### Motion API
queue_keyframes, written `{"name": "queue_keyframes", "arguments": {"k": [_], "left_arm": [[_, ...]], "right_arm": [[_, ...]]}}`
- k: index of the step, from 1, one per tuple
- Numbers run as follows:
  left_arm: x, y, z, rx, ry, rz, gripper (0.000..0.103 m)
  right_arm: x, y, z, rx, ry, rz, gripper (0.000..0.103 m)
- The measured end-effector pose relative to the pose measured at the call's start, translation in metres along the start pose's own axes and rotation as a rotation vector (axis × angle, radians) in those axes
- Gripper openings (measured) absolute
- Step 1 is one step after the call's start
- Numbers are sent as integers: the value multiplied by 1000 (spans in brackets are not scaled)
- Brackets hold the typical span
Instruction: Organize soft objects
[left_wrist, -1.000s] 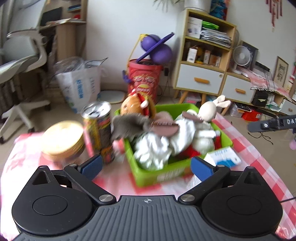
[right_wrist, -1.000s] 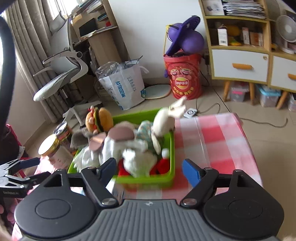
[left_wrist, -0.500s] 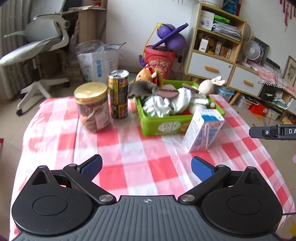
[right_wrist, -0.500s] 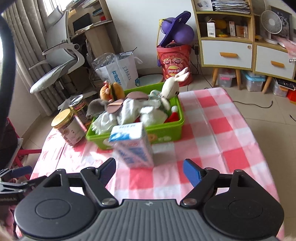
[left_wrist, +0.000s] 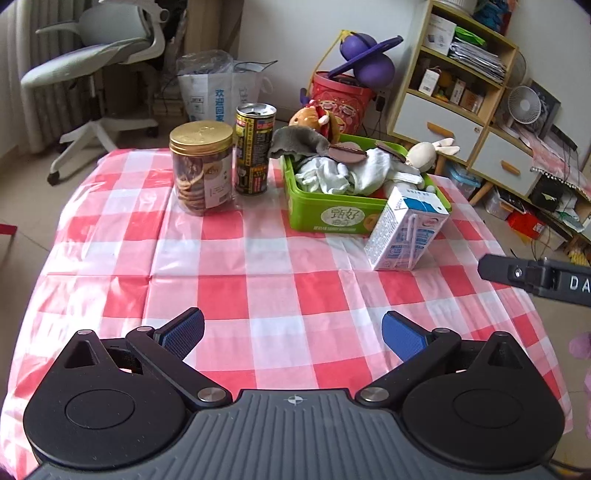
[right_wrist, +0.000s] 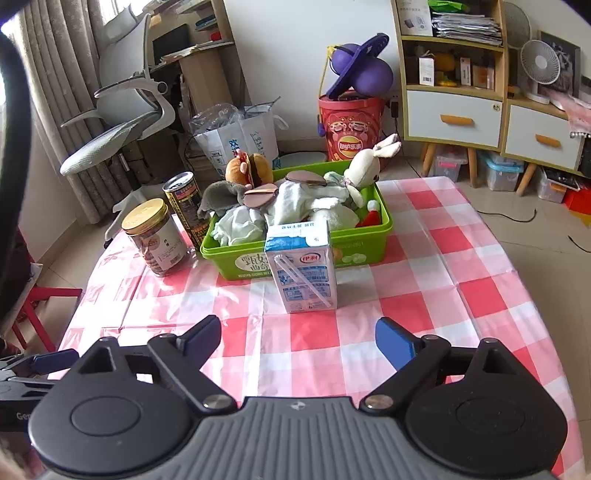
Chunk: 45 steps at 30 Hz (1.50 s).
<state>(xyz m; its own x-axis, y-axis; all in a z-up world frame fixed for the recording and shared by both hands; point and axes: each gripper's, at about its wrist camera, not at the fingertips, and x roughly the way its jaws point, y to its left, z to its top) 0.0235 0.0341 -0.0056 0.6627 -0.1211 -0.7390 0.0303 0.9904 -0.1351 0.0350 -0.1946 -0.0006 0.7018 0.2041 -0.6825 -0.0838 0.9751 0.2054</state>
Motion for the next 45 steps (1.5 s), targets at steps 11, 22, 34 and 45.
{"name": "queue_keyframes", "arguments": {"k": [11, 22, 34, 45], "left_arm": [[-1, -7, 8, 0, 13, 22, 98], [5, -12, 6, 4, 38, 68, 98], [6, -15, 5, 8, 51, 85, 98], [1, -16, 7, 5, 30, 125, 98]], "right_arm": [[11, -6, -1, 22, 36, -64, 67], [12, -3, -3, 12, 45, -56, 67], [9, 1, -5, 2, 39, -54, 67], [6, 2, -6, -11, 29, -64, 67]]}}
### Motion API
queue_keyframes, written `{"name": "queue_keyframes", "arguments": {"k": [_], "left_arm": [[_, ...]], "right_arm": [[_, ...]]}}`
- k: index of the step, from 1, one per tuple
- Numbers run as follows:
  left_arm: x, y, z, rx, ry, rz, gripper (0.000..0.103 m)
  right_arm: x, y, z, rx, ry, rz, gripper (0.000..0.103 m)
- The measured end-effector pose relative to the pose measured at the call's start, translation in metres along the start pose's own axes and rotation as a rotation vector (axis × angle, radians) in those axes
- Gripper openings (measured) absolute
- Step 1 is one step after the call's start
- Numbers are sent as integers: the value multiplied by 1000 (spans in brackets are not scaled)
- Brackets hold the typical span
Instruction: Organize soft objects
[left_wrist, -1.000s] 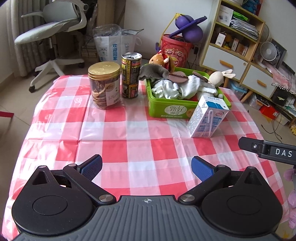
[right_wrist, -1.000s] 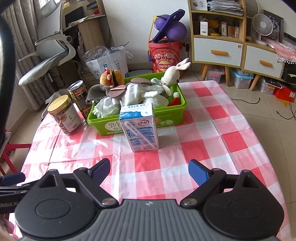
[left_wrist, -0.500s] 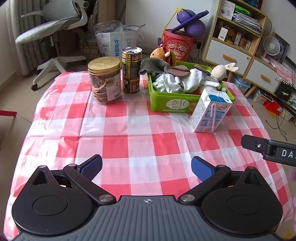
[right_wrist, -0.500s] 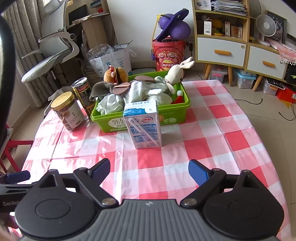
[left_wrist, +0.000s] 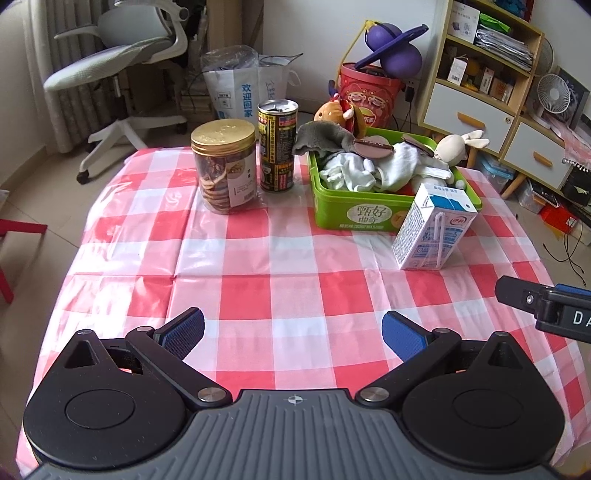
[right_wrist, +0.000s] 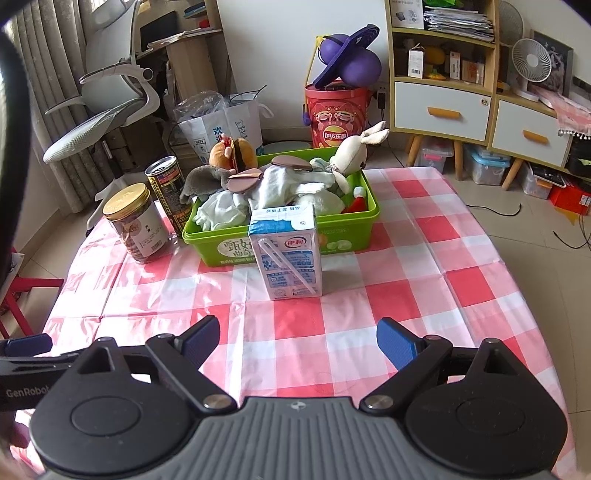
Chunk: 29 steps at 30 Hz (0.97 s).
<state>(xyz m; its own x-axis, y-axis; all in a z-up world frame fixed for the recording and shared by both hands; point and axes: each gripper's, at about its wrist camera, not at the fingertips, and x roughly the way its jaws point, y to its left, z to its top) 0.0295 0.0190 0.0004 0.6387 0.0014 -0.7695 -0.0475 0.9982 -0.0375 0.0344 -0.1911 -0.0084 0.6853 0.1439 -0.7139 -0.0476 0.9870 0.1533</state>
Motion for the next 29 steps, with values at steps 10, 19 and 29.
{"name": "queue_keyframes", "arguments": {"k": [10, 19, 29], "left_arm": [[2, -7, 2, 8, -4, 15, 98], [3, -11, 1, 16, -1, 15, 98], [6, -13, 0, 31, 3, 30, 98]], "right_arm": [[0, 0, 2, -7, -3, -7, 68], [1, -1, 1, 0, 4, -9, 68], [3, 0, 0, -6, 9, -12, 68]]}}
